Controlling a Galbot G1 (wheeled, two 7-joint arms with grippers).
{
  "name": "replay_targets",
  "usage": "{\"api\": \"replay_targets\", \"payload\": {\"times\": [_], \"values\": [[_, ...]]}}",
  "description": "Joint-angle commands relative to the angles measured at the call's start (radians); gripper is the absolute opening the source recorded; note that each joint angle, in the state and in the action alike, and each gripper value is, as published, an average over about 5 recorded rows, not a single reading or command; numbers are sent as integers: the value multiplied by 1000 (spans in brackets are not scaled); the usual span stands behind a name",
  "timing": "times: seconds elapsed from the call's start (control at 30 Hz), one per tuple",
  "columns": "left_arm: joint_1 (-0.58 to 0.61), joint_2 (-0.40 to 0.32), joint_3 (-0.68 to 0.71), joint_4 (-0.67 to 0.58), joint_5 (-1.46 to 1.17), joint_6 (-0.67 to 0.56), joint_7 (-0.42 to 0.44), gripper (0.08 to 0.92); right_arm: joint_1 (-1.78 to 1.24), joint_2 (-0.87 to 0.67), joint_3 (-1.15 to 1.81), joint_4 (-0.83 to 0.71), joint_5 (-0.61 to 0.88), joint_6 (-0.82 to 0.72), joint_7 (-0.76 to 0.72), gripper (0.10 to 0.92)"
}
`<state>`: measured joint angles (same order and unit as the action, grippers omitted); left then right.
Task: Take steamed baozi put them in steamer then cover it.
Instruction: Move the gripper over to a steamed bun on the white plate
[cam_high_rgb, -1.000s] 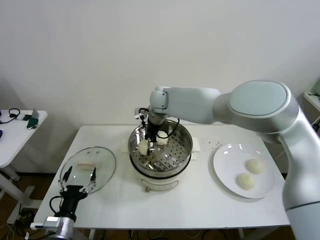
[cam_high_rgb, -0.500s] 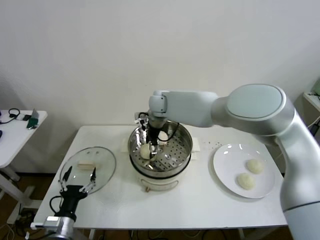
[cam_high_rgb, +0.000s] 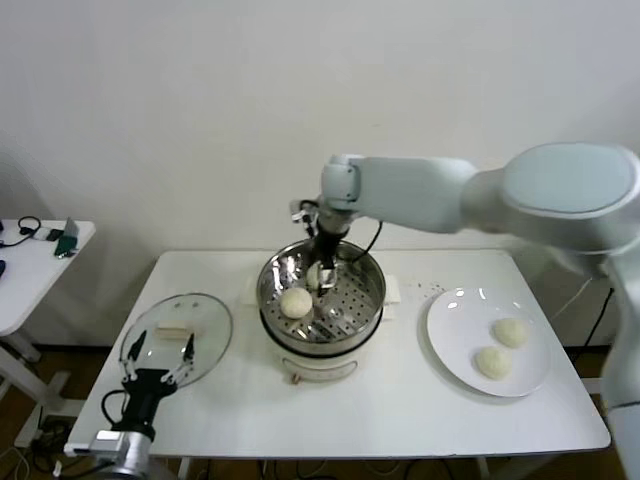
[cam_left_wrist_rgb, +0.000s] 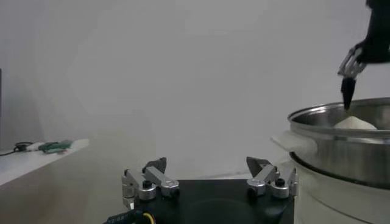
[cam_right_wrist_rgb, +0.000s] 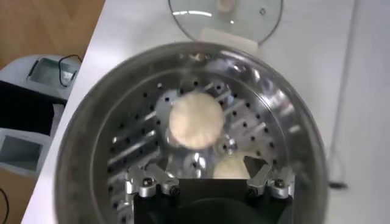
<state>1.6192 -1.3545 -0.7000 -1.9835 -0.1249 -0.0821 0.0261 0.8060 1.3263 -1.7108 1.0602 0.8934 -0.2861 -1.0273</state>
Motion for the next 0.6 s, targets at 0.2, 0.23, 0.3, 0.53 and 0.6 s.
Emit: {"api": "replay_targets", "payload": {"times": [0.2,0.23,0.3,0.53,0.6], "values": [[-8,-2,19,3,20,4,-2,823,113,-522,-31,295,-318,54,-22,823],[-8,-1,21,4,22,4,-2,823,98,-558,-31,308,-349,55,-21,823],[-7,-1,24,6,28,5,-1,823,64,-619,-25,325,-403,56,-16,823],[5,-1,10,4,35,3,-3,823,-115,-784,64,325,-562,68,-8,823],[12,-1,2,3,35,2,-3,823,-176,-812,110,317,-598,74,-11,823]]}}
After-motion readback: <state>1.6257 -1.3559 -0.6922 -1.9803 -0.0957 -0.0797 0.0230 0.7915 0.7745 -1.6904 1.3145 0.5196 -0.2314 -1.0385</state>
